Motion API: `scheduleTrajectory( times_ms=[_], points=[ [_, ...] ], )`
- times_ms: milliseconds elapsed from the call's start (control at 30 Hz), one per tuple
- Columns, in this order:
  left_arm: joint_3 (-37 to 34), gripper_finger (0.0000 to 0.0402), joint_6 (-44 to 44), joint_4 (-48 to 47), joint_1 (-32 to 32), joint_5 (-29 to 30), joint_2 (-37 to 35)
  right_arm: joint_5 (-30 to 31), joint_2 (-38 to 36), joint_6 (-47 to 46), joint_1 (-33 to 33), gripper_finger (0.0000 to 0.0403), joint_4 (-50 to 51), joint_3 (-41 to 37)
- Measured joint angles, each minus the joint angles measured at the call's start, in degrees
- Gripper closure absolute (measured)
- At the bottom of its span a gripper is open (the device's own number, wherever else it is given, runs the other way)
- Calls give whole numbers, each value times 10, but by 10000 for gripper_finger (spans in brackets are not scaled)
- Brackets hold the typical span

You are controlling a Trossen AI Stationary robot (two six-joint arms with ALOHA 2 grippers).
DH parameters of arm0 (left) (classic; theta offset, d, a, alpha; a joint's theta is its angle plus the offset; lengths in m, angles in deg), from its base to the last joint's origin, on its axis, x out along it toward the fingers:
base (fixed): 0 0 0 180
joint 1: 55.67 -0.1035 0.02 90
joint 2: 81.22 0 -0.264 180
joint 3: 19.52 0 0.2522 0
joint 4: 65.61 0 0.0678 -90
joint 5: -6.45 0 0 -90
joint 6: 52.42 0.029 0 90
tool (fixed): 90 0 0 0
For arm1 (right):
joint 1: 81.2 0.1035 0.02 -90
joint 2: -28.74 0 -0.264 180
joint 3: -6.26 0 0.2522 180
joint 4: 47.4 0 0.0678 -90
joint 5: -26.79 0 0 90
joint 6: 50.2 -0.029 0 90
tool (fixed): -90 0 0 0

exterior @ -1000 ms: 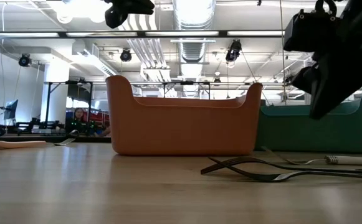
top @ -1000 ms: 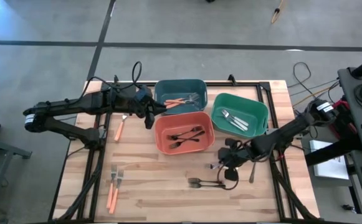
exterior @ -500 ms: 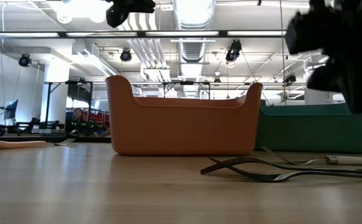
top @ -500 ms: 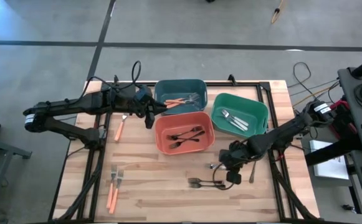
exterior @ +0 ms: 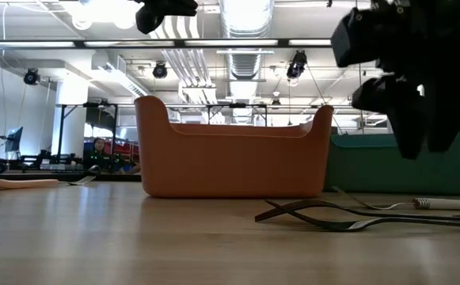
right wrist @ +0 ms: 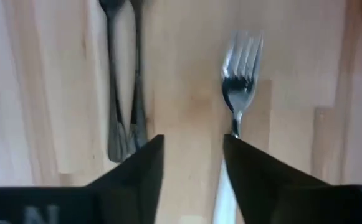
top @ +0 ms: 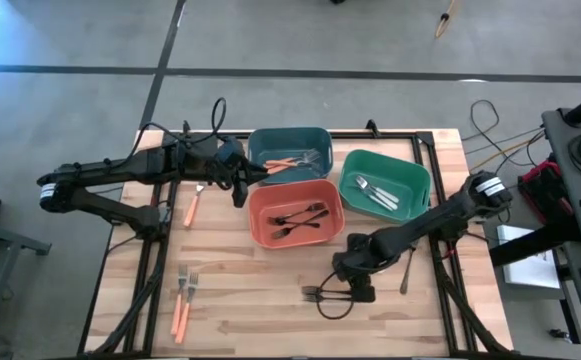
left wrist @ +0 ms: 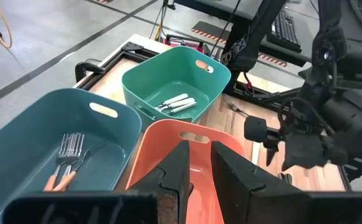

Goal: Sort silverware by color (type)
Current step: Put the white fork into the green bin

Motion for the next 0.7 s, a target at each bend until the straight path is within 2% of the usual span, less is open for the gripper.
scheduleTrajectory(
  times_ms=[167, 333, 533, 700],
  points=[
    [0, 352, 3, -1, 0, 0, 0, 16, -4, -10, 0, 194, -19, -49],
    [0, 352, 3, -1, 0, 0, 0, 19, 6, -20, -3, 184, -69, -94],
    [0, 352, 1, 0, 0, 0, 0, 20, 22, -21, -11, 215, -117, -124],
    [0, 352, 1, 0, 0, 0, 0, 22, 42, -20, -18, 277, -136, -141]
  ],
)
